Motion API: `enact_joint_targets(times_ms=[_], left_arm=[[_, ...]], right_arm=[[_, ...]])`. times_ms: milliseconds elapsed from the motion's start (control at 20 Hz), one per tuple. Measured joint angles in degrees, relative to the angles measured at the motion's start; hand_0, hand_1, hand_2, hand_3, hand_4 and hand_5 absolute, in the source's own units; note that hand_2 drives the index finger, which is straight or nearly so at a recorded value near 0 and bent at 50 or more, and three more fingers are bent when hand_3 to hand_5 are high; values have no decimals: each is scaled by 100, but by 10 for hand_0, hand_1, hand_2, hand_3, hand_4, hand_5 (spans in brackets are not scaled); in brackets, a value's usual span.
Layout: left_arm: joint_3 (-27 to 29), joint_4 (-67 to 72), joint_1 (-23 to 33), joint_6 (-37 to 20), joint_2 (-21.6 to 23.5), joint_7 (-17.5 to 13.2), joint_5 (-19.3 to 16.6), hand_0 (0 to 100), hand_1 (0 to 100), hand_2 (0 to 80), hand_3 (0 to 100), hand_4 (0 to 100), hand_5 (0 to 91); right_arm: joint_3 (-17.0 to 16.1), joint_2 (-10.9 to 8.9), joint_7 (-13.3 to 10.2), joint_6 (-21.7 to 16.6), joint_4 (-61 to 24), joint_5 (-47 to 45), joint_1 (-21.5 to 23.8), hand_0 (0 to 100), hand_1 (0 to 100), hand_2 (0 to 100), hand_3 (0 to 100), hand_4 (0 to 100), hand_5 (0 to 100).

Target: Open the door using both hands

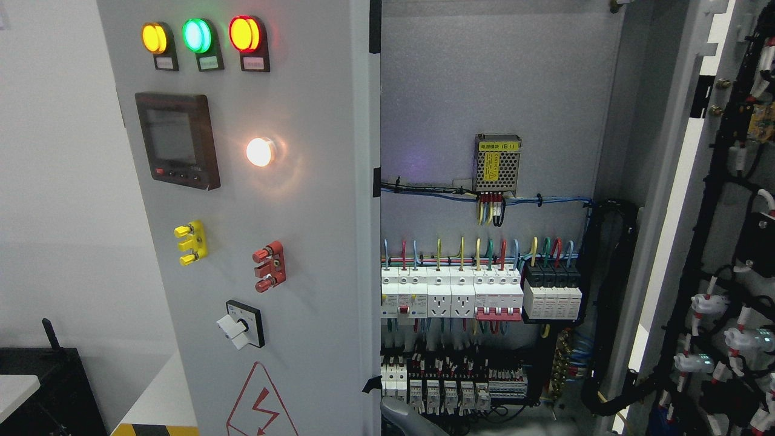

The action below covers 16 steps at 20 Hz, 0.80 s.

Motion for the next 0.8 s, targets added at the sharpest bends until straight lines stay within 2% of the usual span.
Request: enact_joint_targets(times_ms=[801], left_arm=[[0,0,0,0,0,0,0,0,0,0,0,0,0]], right_arm=[[279,0,100,27,-255,-402,75,383,0,0,0,0,0]])
